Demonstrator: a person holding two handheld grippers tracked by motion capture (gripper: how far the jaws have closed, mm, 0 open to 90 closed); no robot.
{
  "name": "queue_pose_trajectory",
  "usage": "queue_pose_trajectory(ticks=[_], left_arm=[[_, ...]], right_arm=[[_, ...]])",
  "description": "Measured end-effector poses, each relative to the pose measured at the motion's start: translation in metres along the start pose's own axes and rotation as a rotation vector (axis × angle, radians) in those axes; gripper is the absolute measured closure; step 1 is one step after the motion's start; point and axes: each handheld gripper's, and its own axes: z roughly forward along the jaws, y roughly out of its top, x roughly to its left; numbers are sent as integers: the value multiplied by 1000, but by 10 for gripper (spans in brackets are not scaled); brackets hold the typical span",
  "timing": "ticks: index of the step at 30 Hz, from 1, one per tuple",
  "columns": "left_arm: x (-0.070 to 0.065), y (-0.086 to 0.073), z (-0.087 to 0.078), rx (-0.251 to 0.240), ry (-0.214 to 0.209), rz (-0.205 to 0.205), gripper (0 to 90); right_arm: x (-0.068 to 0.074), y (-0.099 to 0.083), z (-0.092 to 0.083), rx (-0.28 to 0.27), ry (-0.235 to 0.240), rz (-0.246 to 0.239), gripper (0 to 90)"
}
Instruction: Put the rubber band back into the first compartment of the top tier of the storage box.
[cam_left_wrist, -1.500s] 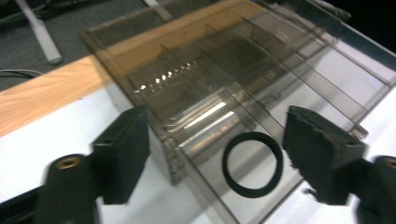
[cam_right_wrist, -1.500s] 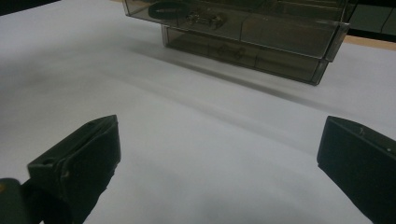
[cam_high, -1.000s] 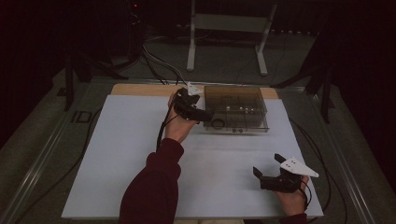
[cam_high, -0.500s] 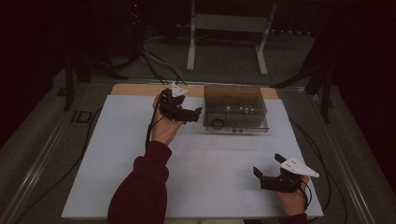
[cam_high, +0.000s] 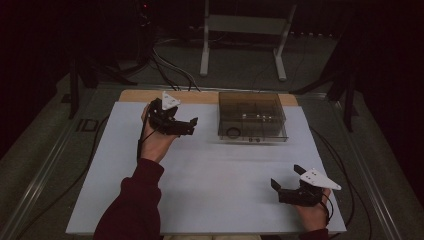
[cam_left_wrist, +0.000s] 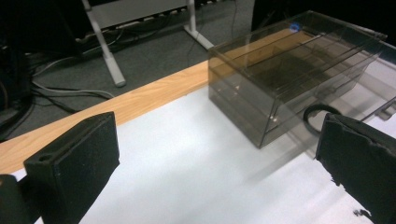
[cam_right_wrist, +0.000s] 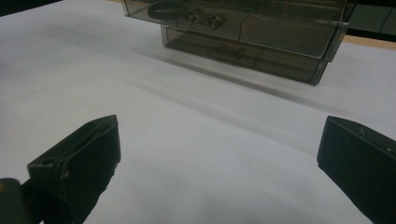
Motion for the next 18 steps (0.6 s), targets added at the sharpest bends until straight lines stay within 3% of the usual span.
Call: queue_pose_trajectory(ticks=[7, 18], left_arm=[[8, -16, -20, -2, 19, 8, 5], [25, -54, -49, -21, 47, -15, 5]], right_arm=[[0, 0, 0, -1, 1, 1, 0], [0, 0, 1, -1, 2, 0, 0]])
